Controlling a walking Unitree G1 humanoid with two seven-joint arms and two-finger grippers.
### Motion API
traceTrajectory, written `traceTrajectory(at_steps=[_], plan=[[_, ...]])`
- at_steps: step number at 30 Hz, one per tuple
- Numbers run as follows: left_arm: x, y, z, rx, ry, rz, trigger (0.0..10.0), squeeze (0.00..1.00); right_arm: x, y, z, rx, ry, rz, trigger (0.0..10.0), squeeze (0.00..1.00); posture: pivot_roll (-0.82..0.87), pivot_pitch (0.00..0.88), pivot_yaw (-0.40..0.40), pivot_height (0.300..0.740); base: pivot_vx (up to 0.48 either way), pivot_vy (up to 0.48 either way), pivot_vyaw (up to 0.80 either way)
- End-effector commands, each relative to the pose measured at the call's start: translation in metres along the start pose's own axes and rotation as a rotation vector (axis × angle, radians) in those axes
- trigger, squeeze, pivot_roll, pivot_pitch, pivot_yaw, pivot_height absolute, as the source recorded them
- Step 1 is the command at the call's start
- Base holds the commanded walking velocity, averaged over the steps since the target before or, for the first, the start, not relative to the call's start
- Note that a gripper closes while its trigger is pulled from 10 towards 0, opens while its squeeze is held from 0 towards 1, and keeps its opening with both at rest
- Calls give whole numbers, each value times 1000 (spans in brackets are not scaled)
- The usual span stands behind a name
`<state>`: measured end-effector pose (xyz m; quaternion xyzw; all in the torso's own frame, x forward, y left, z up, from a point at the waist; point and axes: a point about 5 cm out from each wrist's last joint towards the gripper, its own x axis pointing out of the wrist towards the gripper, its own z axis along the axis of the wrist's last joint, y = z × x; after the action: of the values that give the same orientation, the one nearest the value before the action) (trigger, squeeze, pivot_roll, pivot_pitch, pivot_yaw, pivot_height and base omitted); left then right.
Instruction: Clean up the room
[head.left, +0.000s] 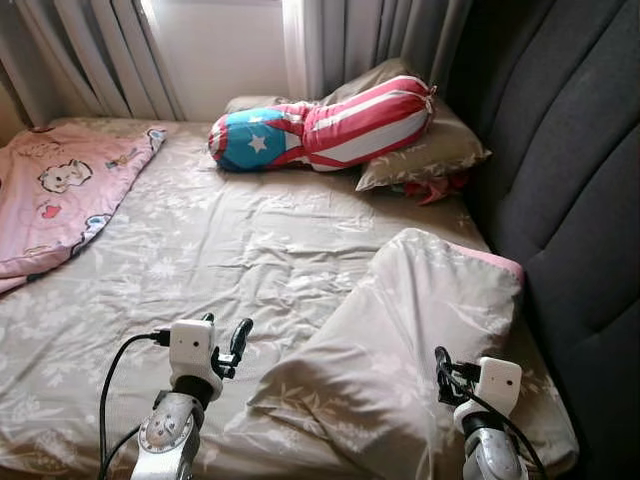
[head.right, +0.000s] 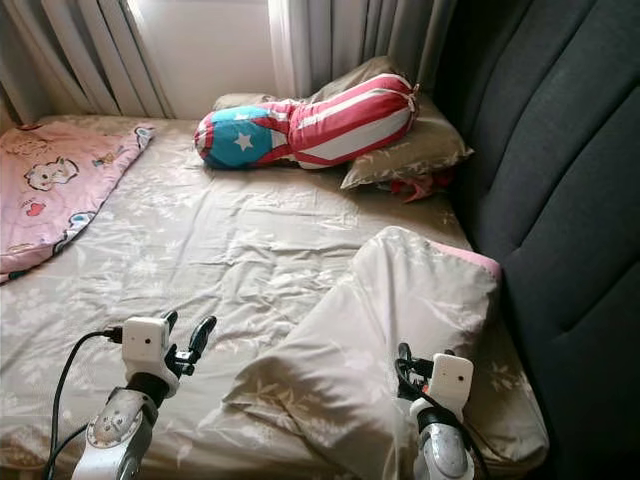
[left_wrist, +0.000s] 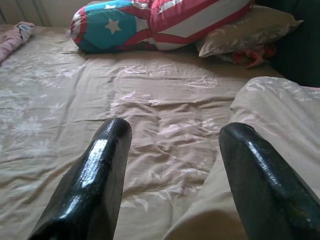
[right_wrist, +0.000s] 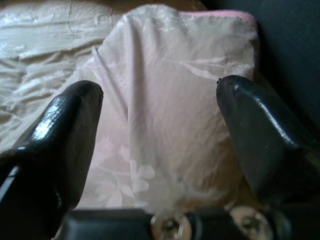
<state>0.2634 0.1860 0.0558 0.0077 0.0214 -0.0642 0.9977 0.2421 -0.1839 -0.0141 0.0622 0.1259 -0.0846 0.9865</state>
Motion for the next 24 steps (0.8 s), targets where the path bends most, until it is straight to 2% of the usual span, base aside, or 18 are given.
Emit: traceTrajectory(at_steps=[1, 5, 24], plan=[[0, -1, 1, 3, 6, -11, 10000, 0, 2, 1, 2, -9, 8, -4, 10000, 0, -18, 11, -56, 678, 0, 0, 0], [1, -1, 0, 9, 15, -7, 10000, 0, 3, -1, 4, -17, -10, -11, 10000, 0, -19, 18, -60, 653, 0, 0, 0], [3, 3, -4, 10, 38, 1, 10000, 0, 8, 6, 9, 25, -14, 12, 10000, 0, -16, 29, -56, 653, 0, 0, 0]])
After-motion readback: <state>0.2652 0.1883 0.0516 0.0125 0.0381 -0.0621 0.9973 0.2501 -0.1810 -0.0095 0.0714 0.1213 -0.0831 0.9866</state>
